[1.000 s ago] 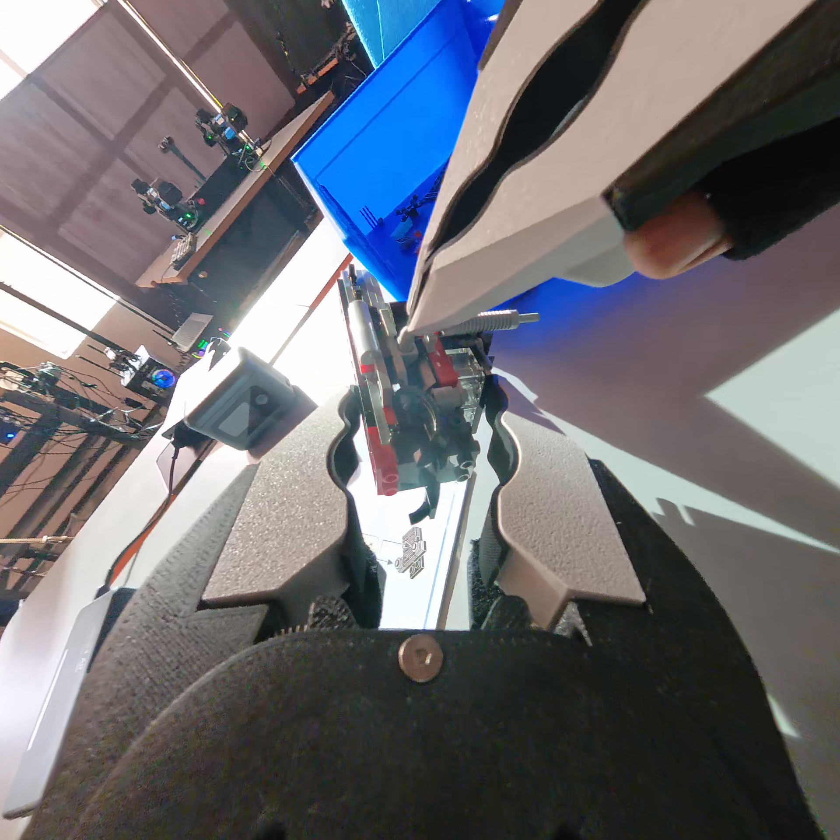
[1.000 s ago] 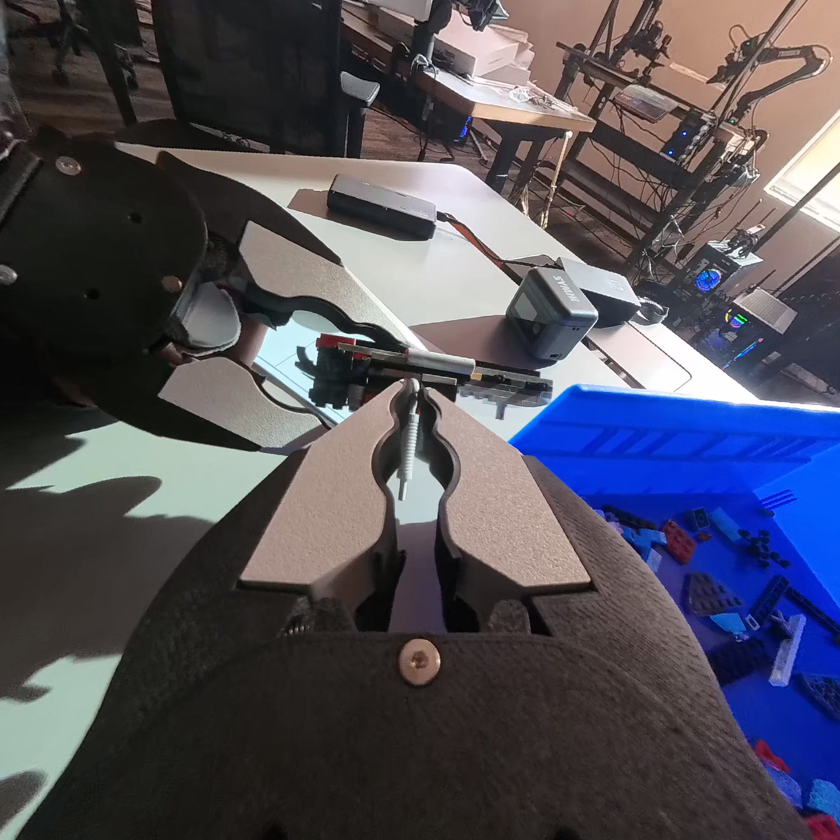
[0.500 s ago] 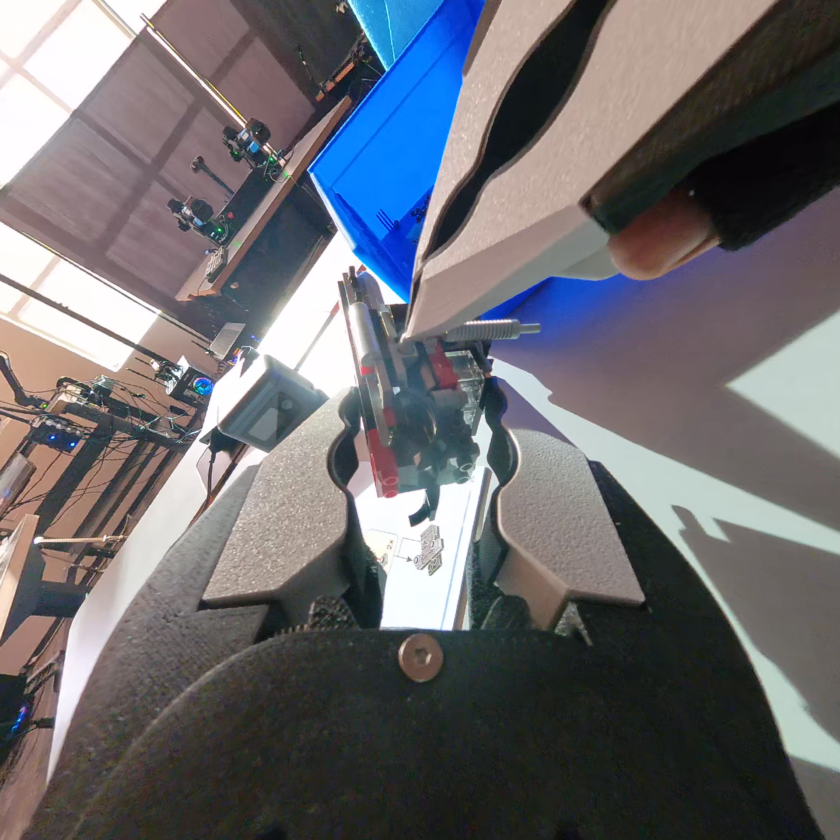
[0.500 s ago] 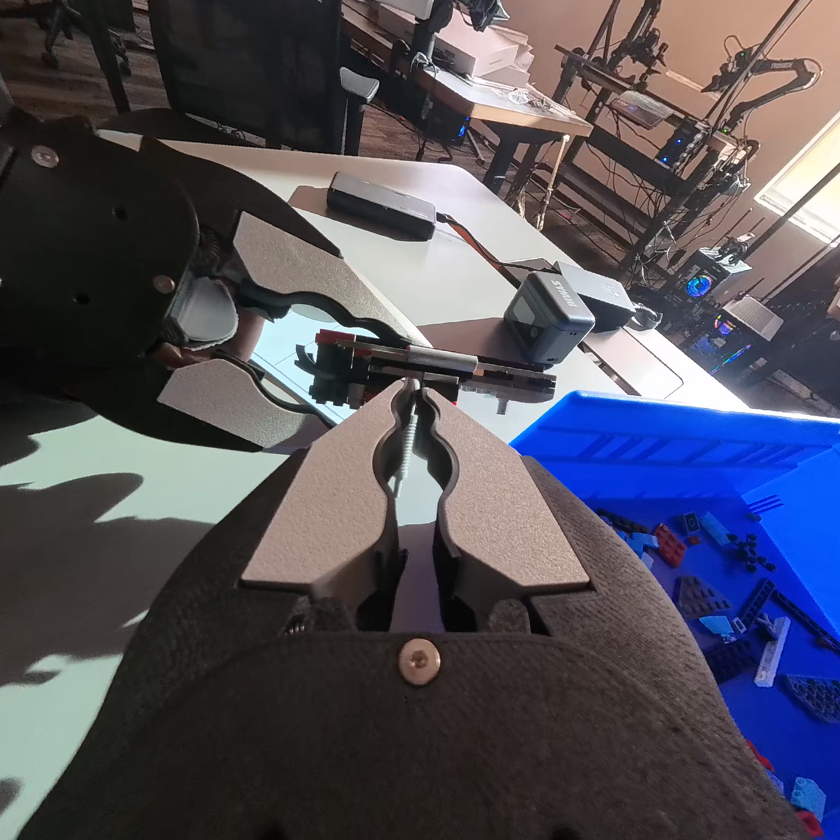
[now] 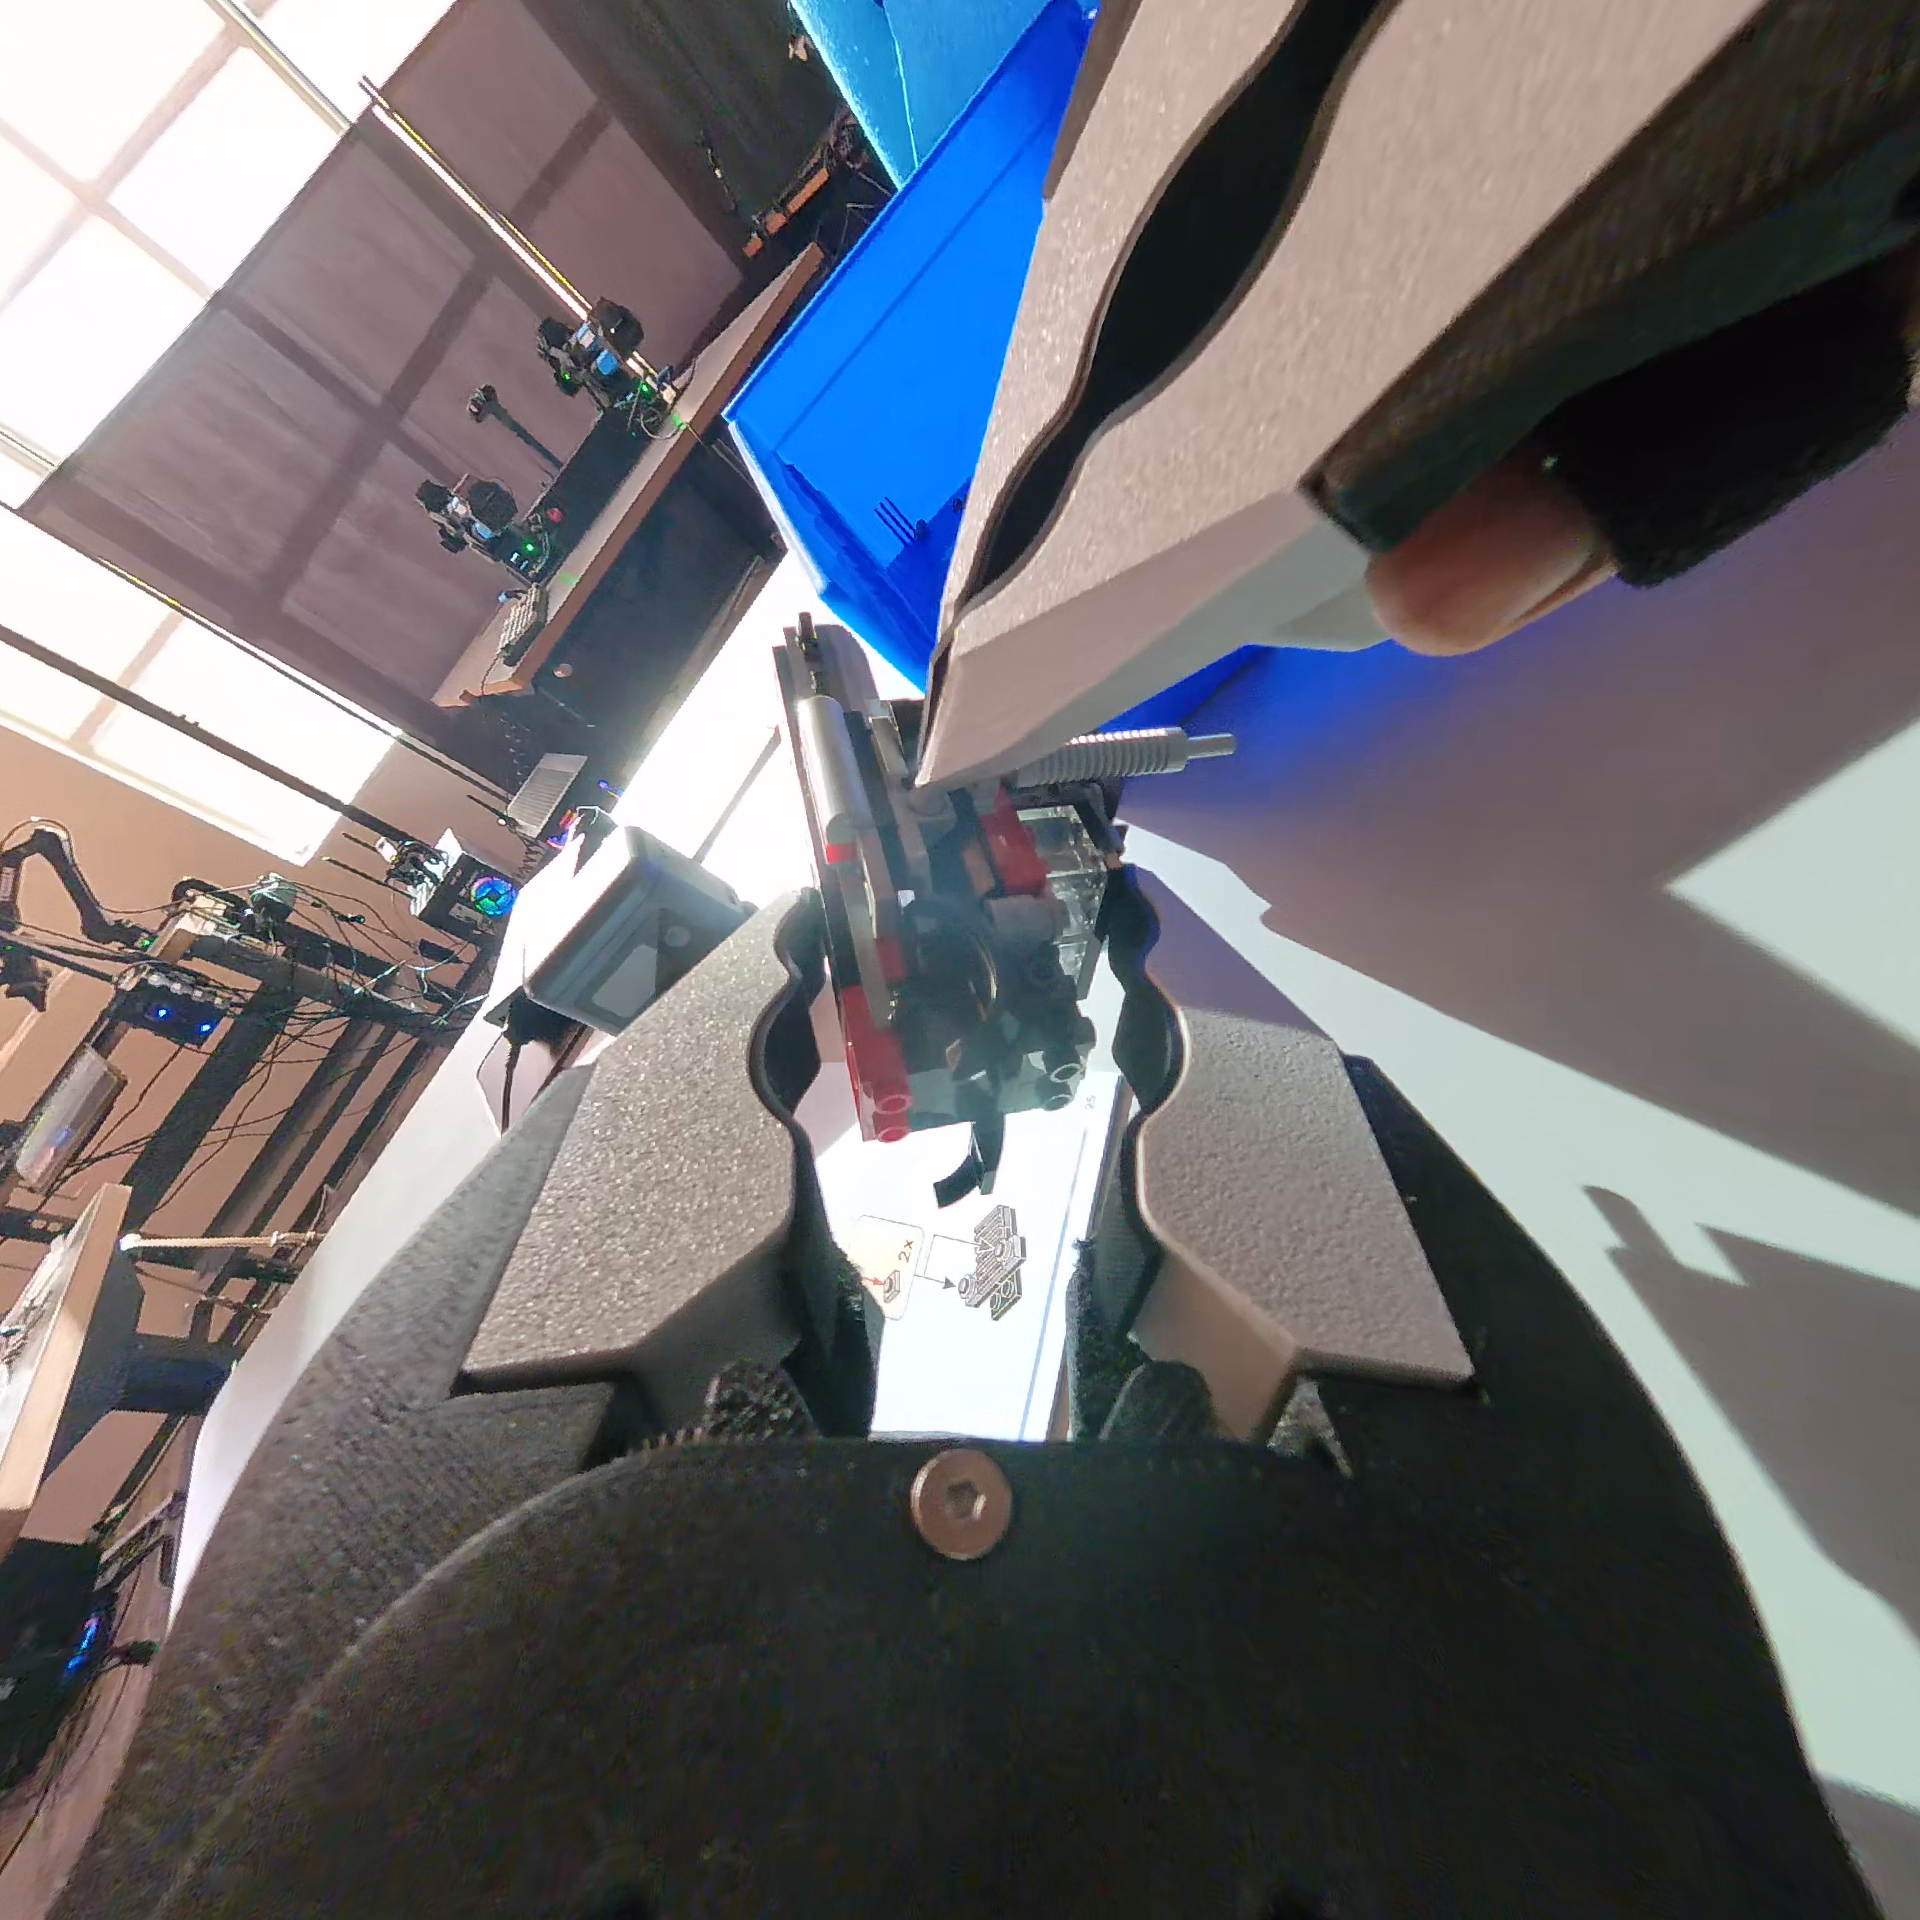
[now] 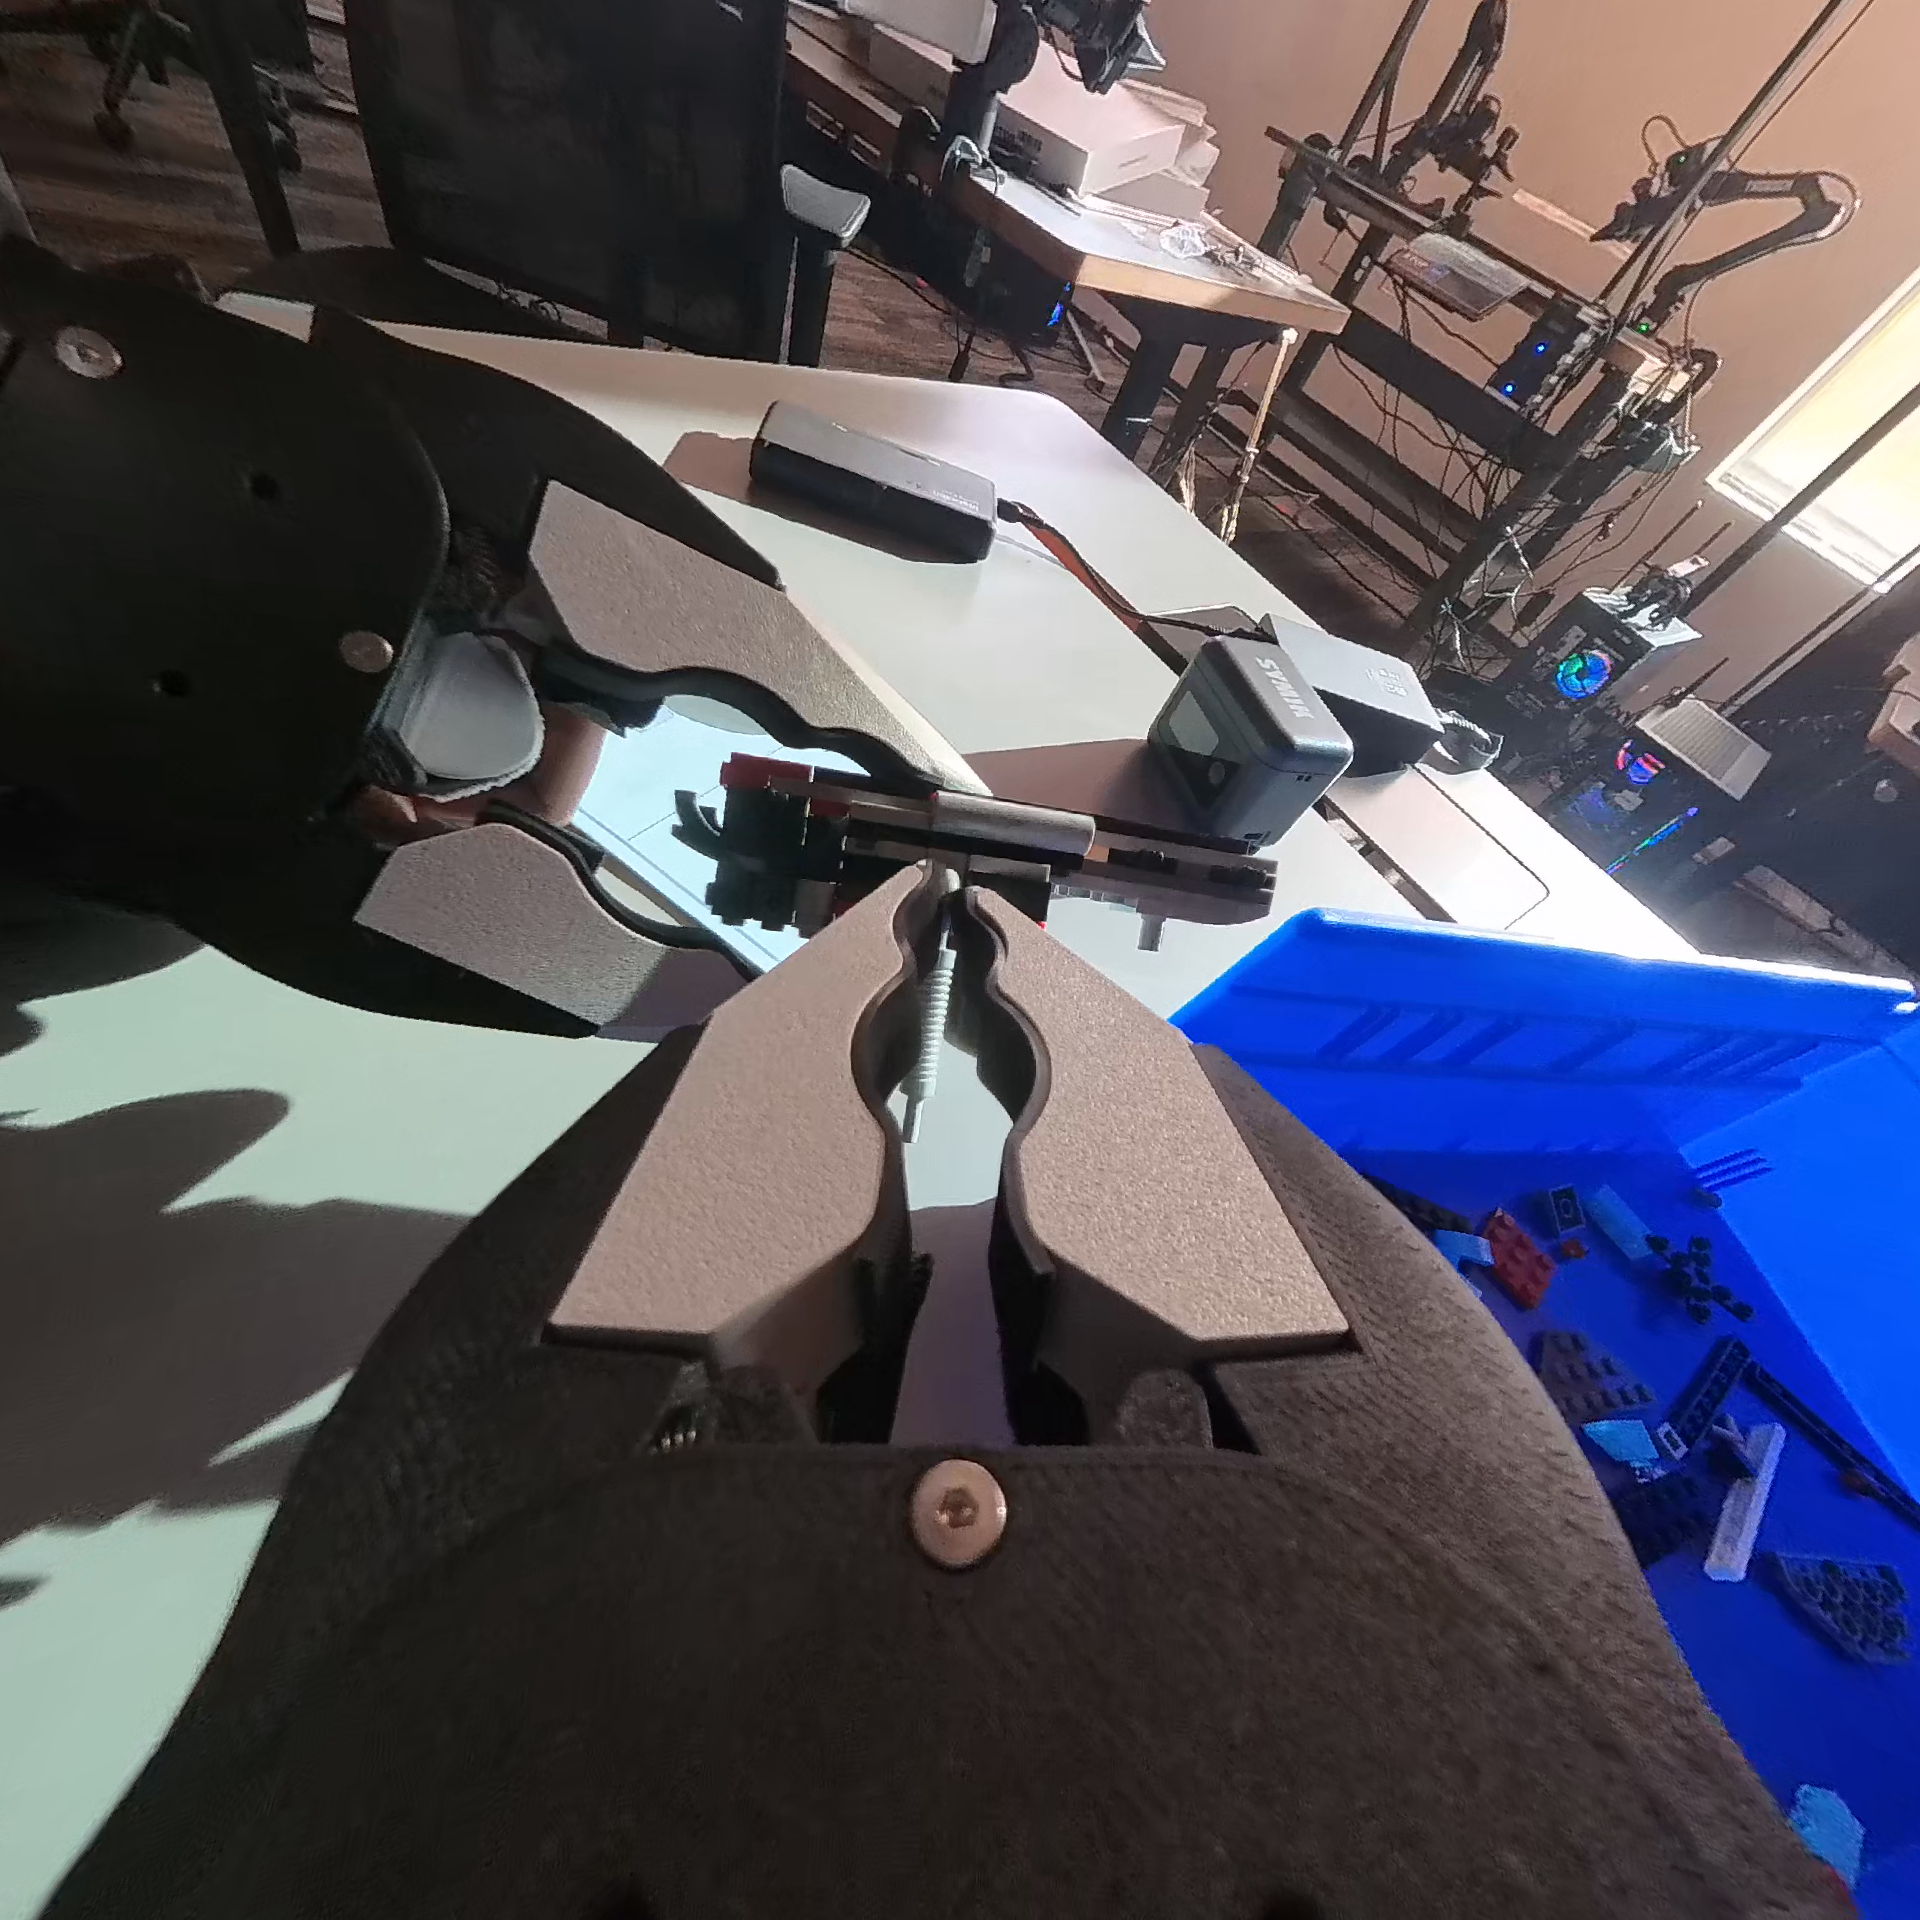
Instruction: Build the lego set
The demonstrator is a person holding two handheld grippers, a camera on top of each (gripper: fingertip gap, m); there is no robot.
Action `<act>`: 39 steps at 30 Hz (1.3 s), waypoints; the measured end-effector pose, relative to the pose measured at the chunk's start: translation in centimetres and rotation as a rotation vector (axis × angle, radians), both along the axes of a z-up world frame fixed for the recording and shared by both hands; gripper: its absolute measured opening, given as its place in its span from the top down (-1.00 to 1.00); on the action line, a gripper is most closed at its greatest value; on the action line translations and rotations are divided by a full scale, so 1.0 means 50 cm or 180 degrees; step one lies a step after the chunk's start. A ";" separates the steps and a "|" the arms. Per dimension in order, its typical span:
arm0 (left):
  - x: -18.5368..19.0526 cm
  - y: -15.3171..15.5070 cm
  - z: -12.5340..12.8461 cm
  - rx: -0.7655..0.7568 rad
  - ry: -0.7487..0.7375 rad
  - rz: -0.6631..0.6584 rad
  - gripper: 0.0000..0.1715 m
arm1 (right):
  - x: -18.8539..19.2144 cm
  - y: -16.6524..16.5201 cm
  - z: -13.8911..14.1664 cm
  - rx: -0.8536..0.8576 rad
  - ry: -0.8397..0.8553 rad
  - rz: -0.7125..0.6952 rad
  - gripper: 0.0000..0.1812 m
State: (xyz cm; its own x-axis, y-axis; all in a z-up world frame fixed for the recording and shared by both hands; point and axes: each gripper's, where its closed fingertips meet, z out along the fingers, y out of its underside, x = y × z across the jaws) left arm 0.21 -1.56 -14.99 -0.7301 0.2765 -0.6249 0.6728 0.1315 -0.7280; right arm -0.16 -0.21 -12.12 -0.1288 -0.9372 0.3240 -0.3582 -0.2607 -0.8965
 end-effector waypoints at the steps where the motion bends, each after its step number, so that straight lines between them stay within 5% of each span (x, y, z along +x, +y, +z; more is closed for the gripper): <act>1: 0.000 0.000 0.000 0.0002 0.0004 -0.0002 0.36 | 0.000 0.000 0.000 -0.0011 0.0006 -0.0002 0.97; 23: 0.001 0.000 -0.002 0.0012 -0.0062 0.0022 0.36 | -0.004 -0.006 -0.003 0.0009 0.0017 -0.0048 0.99; 32: 0.016 0.000 0.018 0.0272 0.1189 -0.0064 0.35 | -0.029 -0.041 0.052 0.0655 -0.0498 -0.0158 0.84; 39: 0.006 0.006 0.034 0.0156 0.1309 -0.0217 0.34 | -0.024 -0.028 0.037 0.1295 -0.0485 -0.0029 0.67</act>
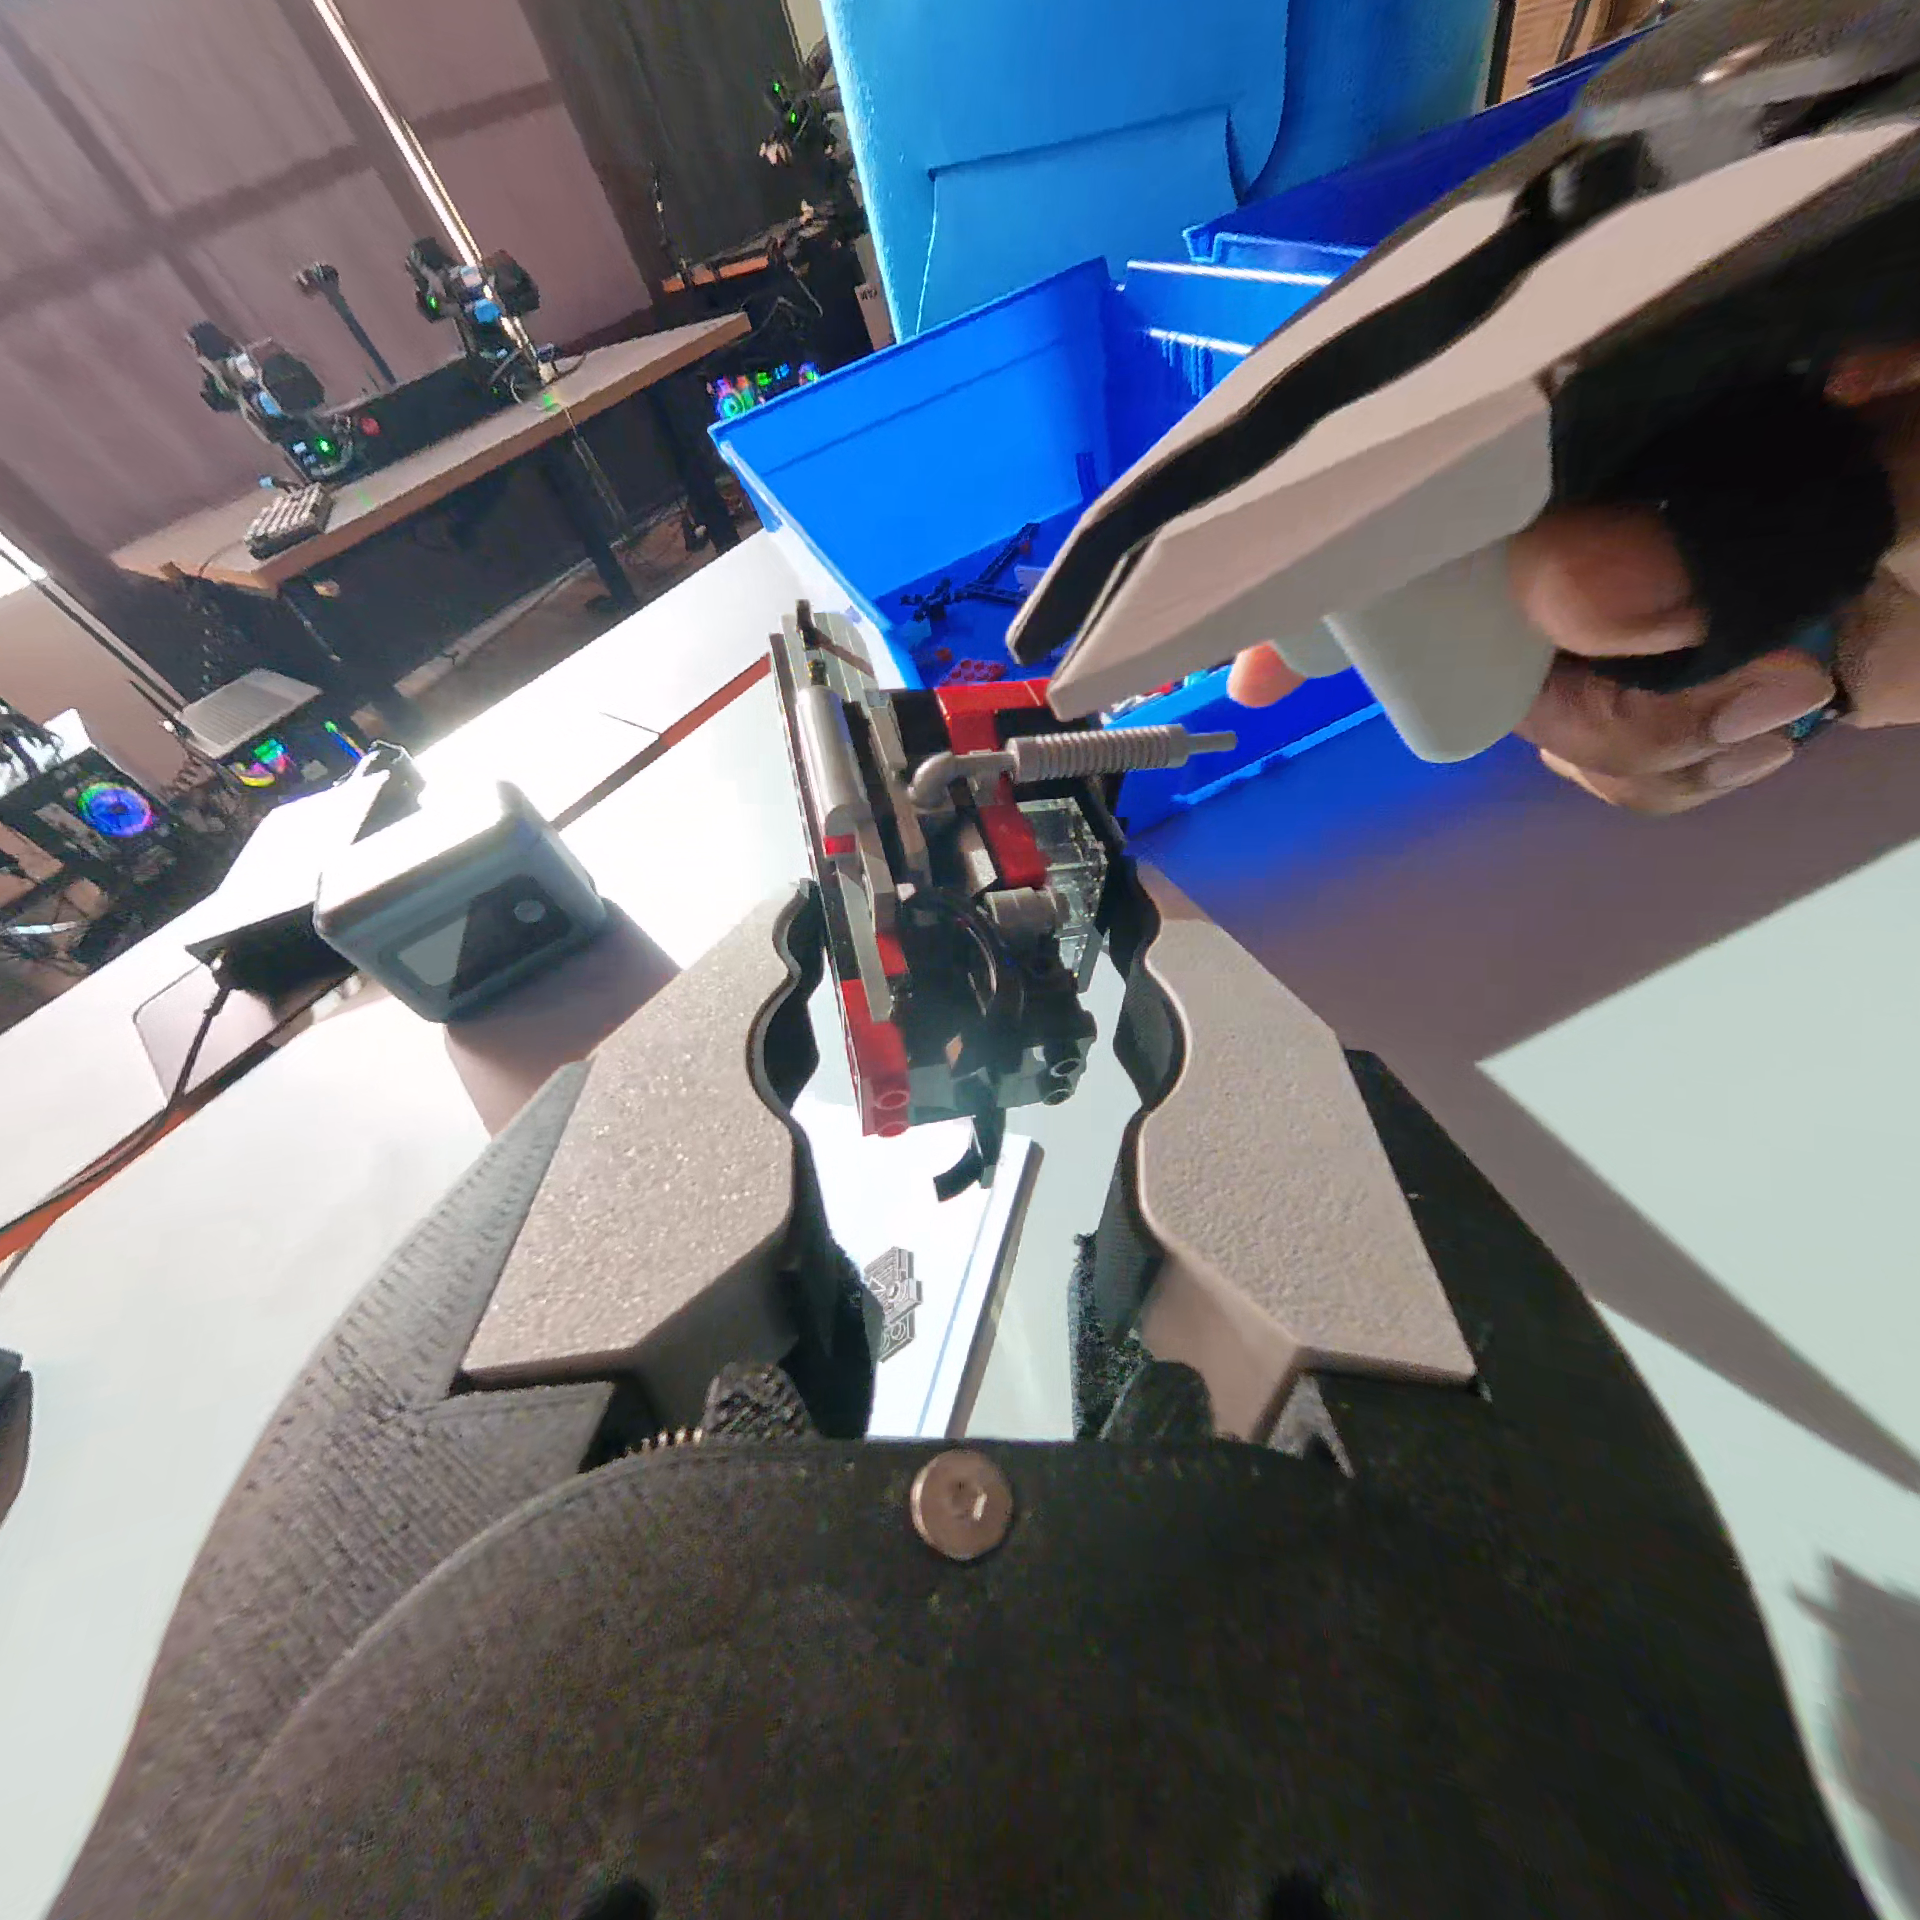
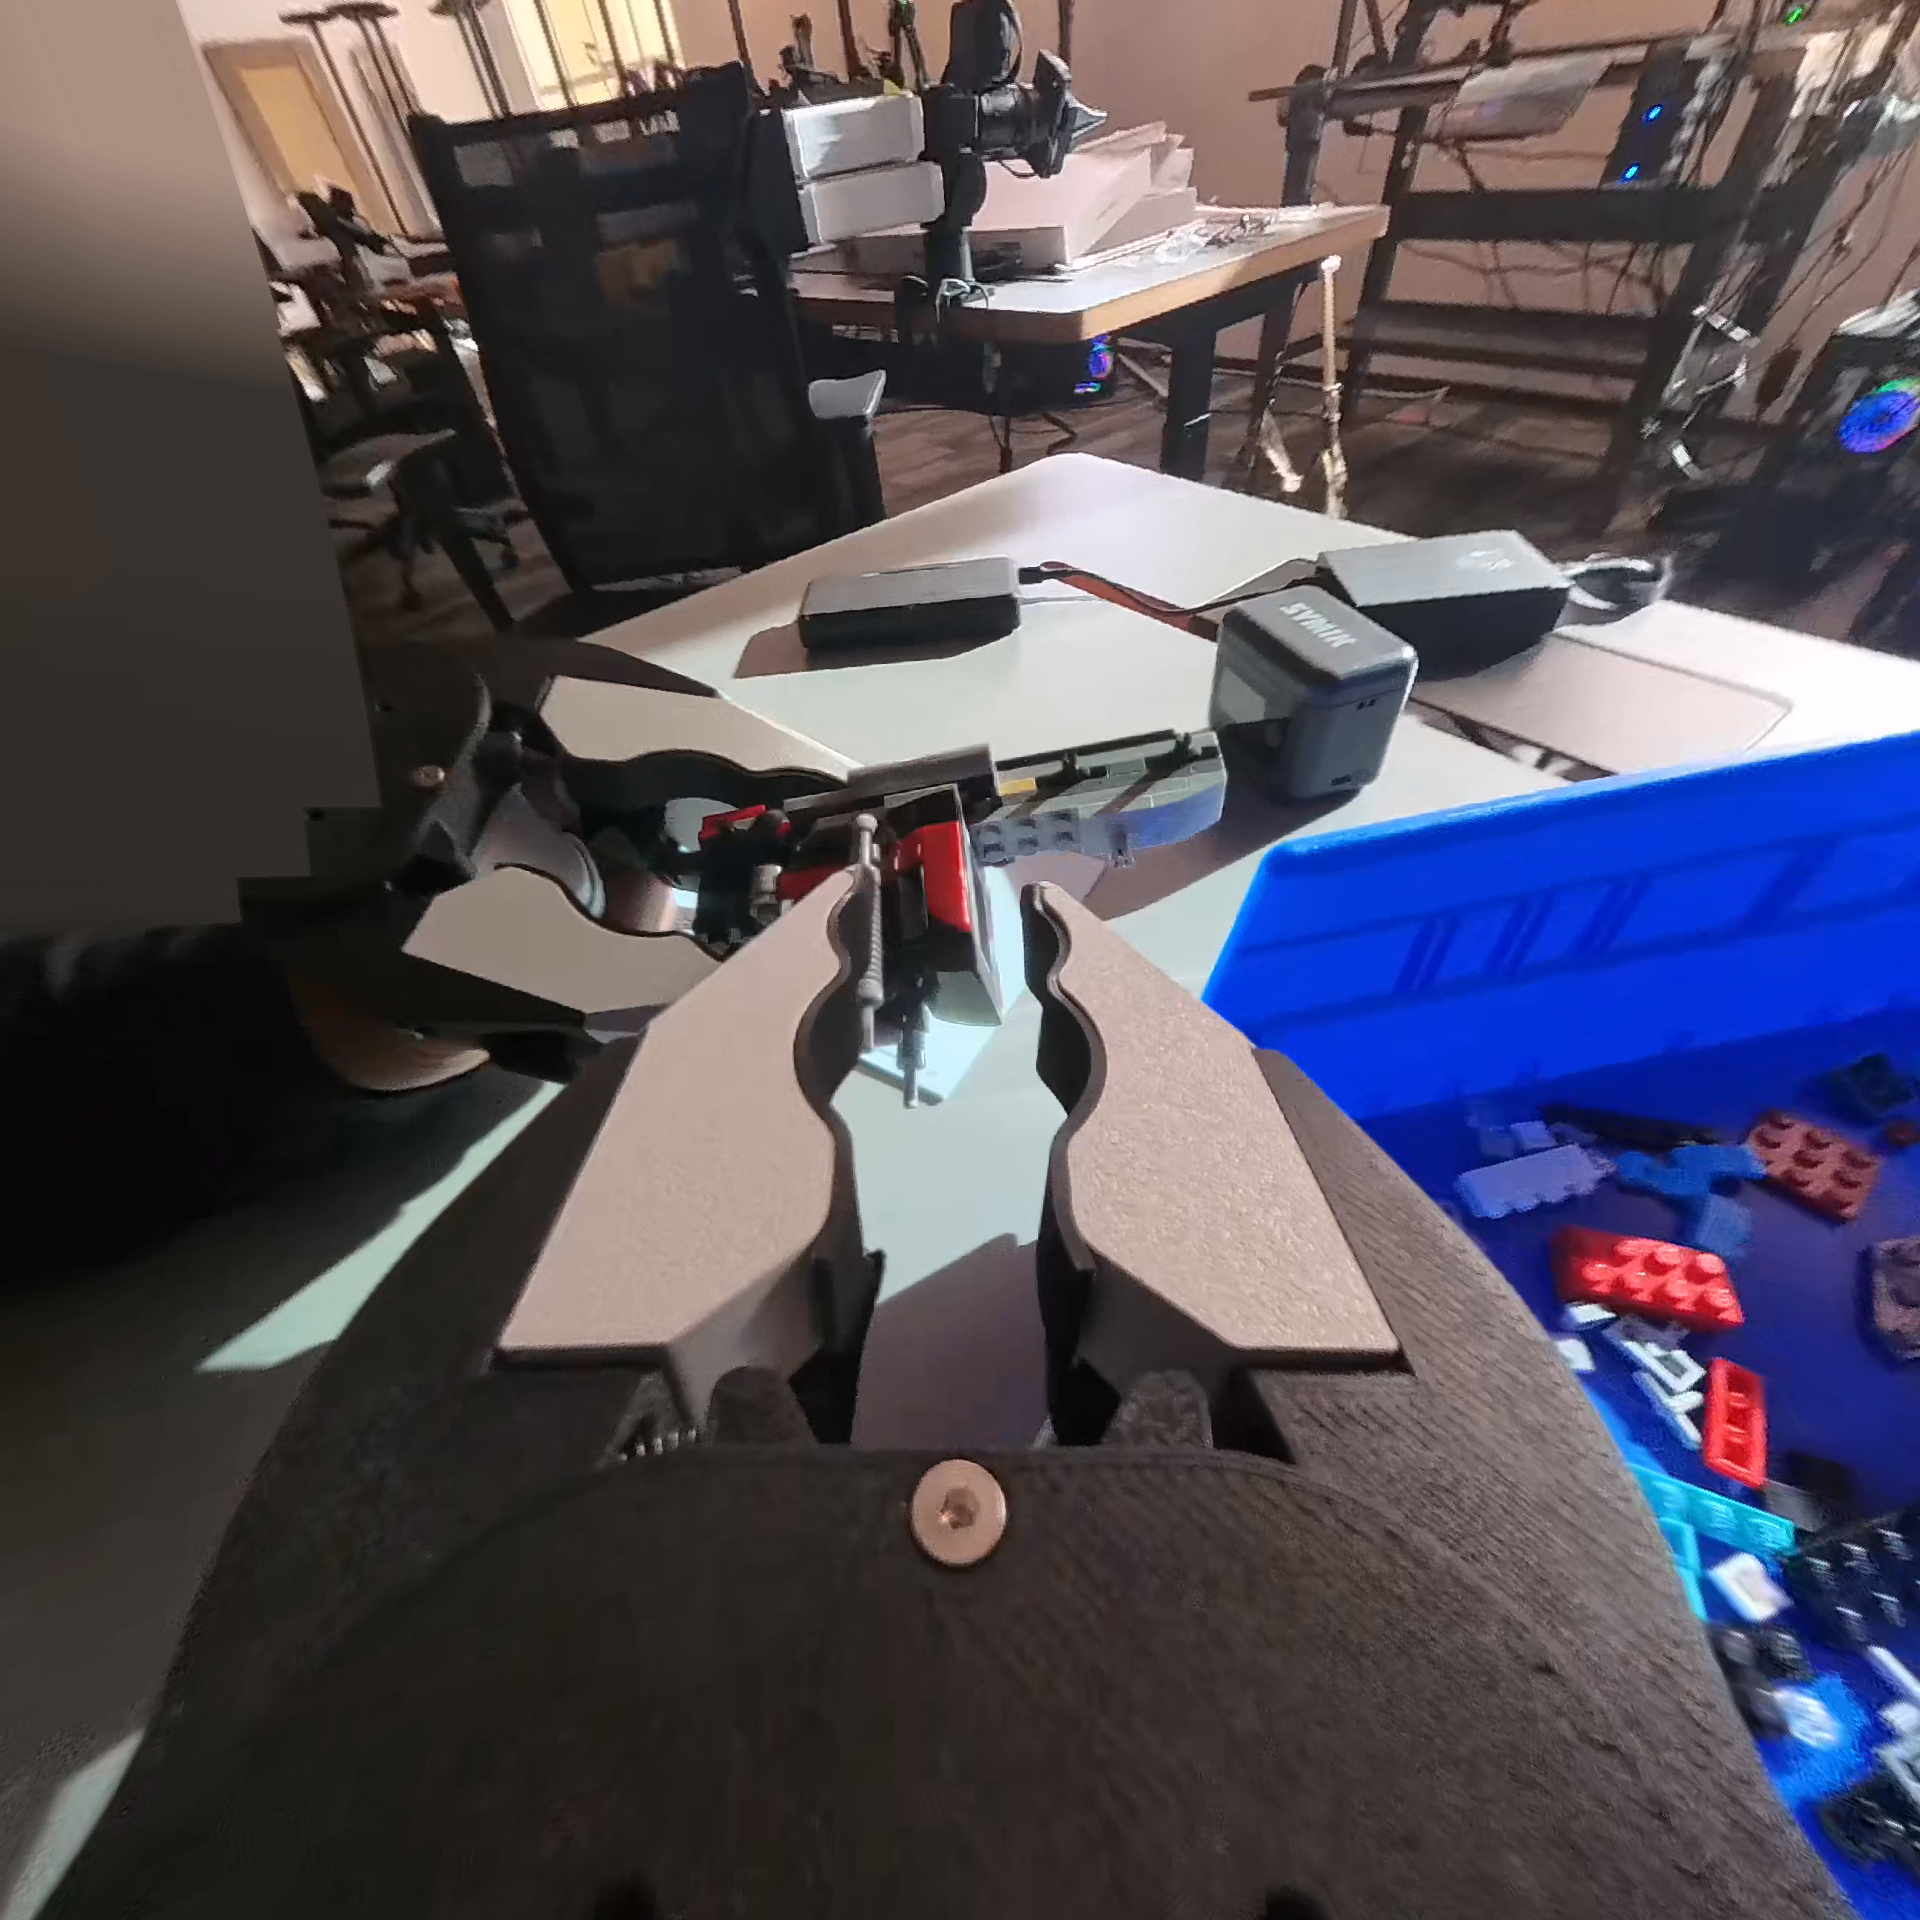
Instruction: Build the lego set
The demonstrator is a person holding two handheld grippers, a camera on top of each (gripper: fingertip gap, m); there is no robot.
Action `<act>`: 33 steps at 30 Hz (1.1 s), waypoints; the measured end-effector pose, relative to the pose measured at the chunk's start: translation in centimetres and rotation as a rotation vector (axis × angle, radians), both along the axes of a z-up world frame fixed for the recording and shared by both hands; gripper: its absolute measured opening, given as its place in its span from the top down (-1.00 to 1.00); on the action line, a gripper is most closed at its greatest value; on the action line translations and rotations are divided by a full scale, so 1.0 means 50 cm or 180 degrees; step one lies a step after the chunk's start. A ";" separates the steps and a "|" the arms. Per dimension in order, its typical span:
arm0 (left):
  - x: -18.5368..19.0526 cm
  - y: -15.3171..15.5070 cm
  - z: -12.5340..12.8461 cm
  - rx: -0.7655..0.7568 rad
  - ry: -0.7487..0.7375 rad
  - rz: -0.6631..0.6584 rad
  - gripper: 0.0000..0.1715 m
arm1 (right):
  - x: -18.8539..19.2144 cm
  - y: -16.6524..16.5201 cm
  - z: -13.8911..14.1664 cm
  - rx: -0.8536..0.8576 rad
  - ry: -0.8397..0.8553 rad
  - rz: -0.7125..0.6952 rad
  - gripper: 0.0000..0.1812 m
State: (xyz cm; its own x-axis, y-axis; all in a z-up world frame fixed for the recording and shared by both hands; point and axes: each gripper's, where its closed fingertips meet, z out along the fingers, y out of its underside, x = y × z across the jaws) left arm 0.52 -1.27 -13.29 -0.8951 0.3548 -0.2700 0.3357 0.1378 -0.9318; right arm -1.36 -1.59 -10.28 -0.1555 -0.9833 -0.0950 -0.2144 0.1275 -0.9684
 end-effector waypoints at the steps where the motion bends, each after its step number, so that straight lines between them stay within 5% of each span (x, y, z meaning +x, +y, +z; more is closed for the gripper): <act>1: -0.002 0.001 0.001 -0.0032 -0.0041 -0.0010 0.34 | 0.000 0.001 0.000 0.0096 -0.0018 0.0030 0.67; 8: -0.019 0.005 0.000 -0.0179 -0.0488 -0.0038 0.35 | 0.000 0.012 -0.009 0.0304 0.0018 0.0161 0.67; 33: -0.025 0.011 0.020 -0.0397 -0.0737 -0.0031 0.36 | -0.002 0.028 -0.002 0.0392 -0.0038 0.0323 0.69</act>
State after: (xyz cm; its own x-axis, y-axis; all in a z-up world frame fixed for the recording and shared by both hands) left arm -0.74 -0.73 -12.29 -0.8011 0.3144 -0.5094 0.5427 0.0225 -0.8396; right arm -1.46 -0.20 -10.36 -0.0540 -0.9747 -0.2171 -0.2207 0.2237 -0.9494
